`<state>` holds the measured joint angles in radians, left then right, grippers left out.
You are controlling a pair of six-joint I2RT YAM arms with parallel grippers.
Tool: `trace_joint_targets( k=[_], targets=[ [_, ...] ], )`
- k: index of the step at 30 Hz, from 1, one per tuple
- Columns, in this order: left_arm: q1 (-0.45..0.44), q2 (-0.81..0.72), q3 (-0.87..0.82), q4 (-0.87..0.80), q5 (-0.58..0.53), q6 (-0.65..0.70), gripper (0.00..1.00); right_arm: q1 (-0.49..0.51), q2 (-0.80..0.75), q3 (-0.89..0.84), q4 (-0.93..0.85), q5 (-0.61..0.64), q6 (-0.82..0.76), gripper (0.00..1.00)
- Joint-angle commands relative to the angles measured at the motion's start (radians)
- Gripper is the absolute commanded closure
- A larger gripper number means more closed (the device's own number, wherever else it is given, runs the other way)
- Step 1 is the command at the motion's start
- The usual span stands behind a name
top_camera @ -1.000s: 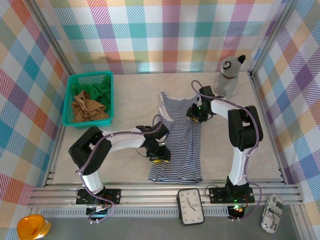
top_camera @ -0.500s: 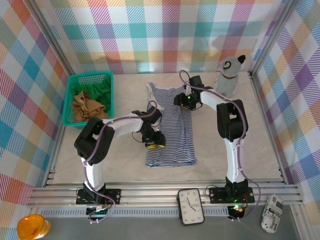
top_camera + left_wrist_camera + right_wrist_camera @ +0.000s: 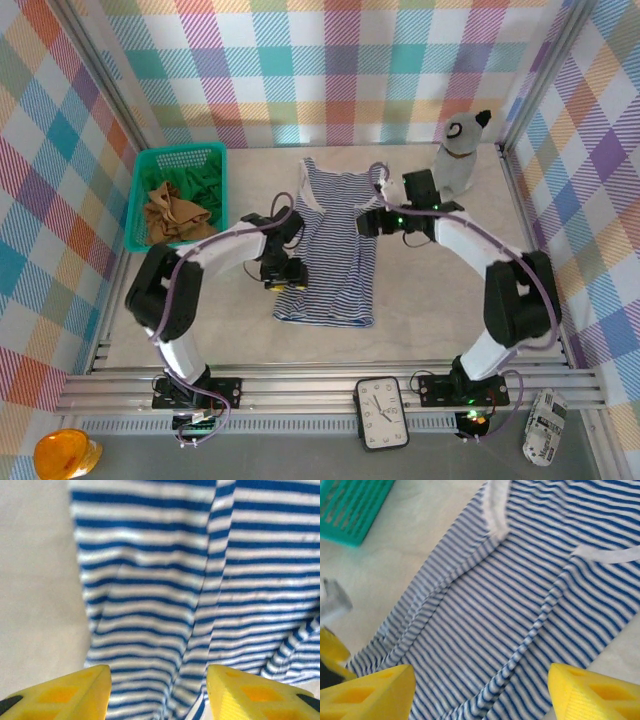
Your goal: Fold and stack the tank tops
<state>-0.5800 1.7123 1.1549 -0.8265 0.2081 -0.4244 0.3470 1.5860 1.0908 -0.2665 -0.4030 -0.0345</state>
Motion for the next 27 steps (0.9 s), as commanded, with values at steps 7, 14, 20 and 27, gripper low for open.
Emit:
trace_joint_targets(
  k=[7,14,20,27],
  targets=[
    [-0.018,-0.208,-0.293,0.090,0.066,-0.178,0.47,0.197,-0.260,-0.299,-0.161,-0.067,-0.421,0.33],
    [-0.074,-0.122,-0.277,0.149,0.035,-0.191,0.47,0.348,-0.265,-0.410,-0.179,0.086,-0.580,0.35],
    [-0.081,-0.063,-0.288,0.165,0.010,-0.176,0.48,0.433,-0.219,-0.446,-0.106,0.213,-0.630,0.35],
    [-0.081,-0.047,-0.242,0.144,-0.030,-0.146,0.50,0.481,-0.133,-0.445,-0.032,0.326,-0.664,0.42]
  ],
)
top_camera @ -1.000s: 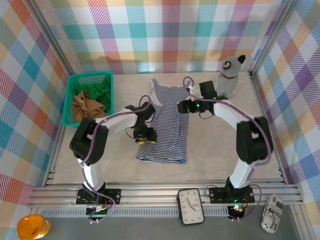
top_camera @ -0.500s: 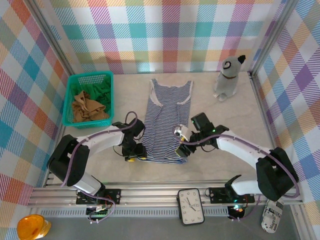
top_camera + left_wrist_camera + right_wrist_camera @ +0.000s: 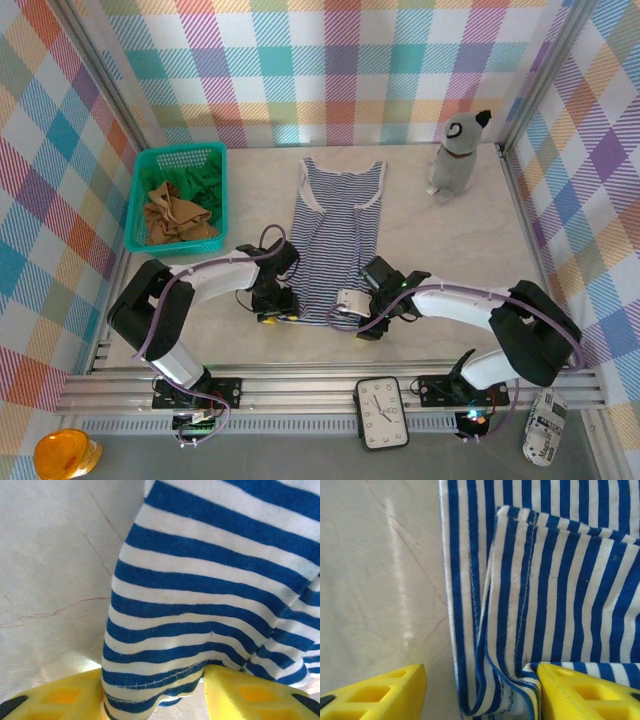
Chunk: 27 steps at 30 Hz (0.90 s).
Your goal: Fold and stack the tank tops
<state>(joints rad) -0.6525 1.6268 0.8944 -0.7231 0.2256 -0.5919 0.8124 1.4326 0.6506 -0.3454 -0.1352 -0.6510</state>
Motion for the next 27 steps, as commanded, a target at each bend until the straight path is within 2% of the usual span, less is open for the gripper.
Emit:
trace_joint_targets(
  k=[1,2,6,11,13,18,23,27],
  targets=[
    [-0.009,0.043,0.024,0.039,-0.049,0.024,0.51,0.022,0.031,-0.004,0.044,0.068,-0.055,0.43],
    [-0.009,0.051,0.031,0.039,-0.050,0.028,0.52,0.030,0.043,-0.005,0.043,0.082,-0.060,0.45],
    [-0.009,0.068,0.058,0.027,-0.049,0.042,0.61,0.066,0.067,0.001,0.050,0.158,-0.047,0.65],
    [-0.009,0.045,0.103,-0.037,-0.086,0.065,0.77,0.086,0.036,0.019,0.036,0.145,-0.007,0.85],
    [-0.008,0.032,0.113,-0.072,-0.101,0.073,0.83,0.088,0.018,0.037,0.010,0.119,0.019,0.87],
    [-0.008,-0.048,0.123,-0.182,-0.136,0.074,0.90,0.103,-0.033,0.072,-0.074,0.021,0.080,0.89],
    [-0.008,-0.148,0.129,-0.261,-0.143,0.059,0.90,0.129,-0.053,0.122,-0.162,-0.087,0.132,0.89],
    [-0.006,-0.161,0.171,-0.275,-0.138,0.062,0.89,0.109,-0.089,0.127,-0.146,-0.151,0.181,0.89]
  ],
)
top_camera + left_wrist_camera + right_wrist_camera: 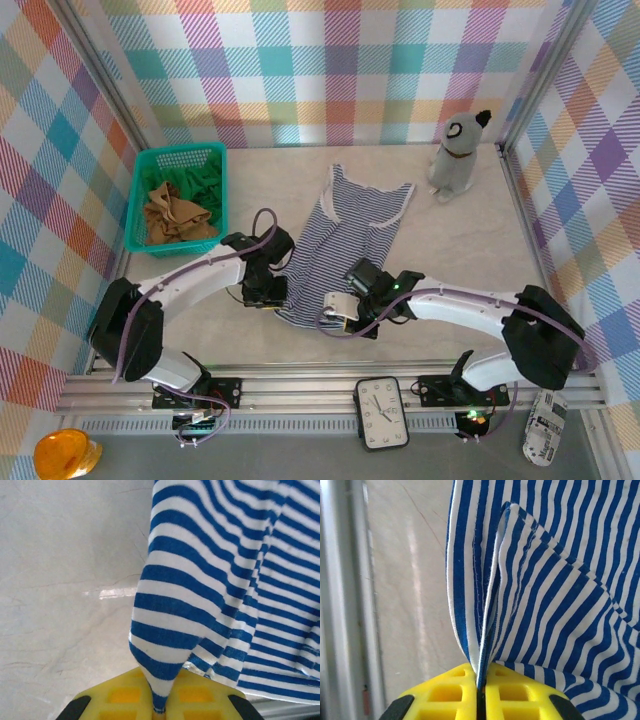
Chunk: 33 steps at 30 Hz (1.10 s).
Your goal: Fold and stack the tank tops
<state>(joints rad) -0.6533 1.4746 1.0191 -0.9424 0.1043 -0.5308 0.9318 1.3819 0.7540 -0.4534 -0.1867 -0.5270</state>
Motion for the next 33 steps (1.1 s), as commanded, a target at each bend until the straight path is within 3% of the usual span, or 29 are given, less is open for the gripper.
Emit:
trace_joint_targets(
  k=[1,11,16,23,33],
  targets=[
    [-0.005,0.011,0.077,-0.065,-0.021,0.014,0.89,-0.039,-0.041,0.034,-0.043,-0.136,0.070,0.89],
    [0.035,0.347,0.538,-0.135,-0.027,0.161,0.87,-0.356,0.020,0.176,-0.148,-0.268,0.030,0.89],
    [0.062,0.532,0.767,-0.160,-0.016,0.215,0.85,-0.495,0.140,0.305,-0.233,-0.340,-0.040,0.88],
    [0.104,0.739,1.042,-0.212,-0.012,0.252,0.83,-0.602,0.329,0.476,-0.309,-0.311,-0.117,0.88],
    [0.153,0.933,1.301,-0.214,-0.010,0.241,0.87,-0.669,0.470,0.590,-0.237,-0.277,-0.158,0.87]
  ],
)
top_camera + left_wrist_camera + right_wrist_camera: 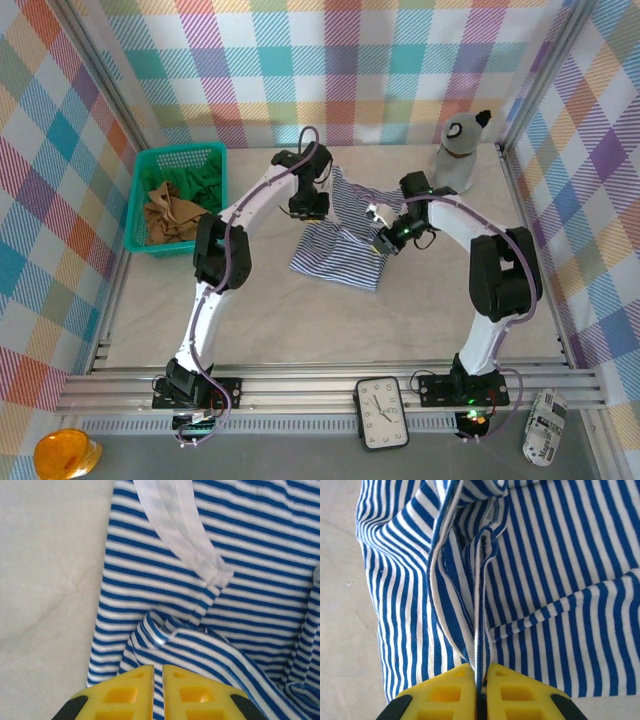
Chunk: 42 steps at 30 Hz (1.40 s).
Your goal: Fold and stack the tank tops
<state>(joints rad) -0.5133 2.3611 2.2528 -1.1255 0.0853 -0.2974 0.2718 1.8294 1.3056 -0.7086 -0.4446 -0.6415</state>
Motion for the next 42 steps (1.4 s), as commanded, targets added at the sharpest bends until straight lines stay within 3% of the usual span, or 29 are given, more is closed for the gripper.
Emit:
trace_joint_targets(
  k=[1,10,23,30,40,42],
  targets=[
    [0.015,0.067,0.091,-0.038,0.023,0.010,0.86,-0.012,0.038,0.050,0.012,-0.020,-0.051,0.87],
    [0.014,0.077,-0.032,0.051,0.113,0.013,0.63,-0.037,0.081,0.024,0.019,0.017,-0.054,0.87],
    [0.014,0.086,-0.076,0.148,0.178,-0.008,0.61,-0.045,0.088,-0.003,0.049,0.015,-0.029,0.87],
    [0.013,0.108,-0.052,0.142,0.197,-0.008,0.71,-0.049,0.087,-0.014,0.054,0.012,-0.023,0.88],
    [0.013,0.048,-0.048,0.114,0.176,0.009,0.97,-0.051,0.052,-0.025,0.048,-0.003,-0.017,0.88],
    [0.013,0.019,-0.051,0.105,0.171,0.016,0.98,-0.051,0.029,-0.035,0.052,-0.006,-0.015,0.88]
  ],
)
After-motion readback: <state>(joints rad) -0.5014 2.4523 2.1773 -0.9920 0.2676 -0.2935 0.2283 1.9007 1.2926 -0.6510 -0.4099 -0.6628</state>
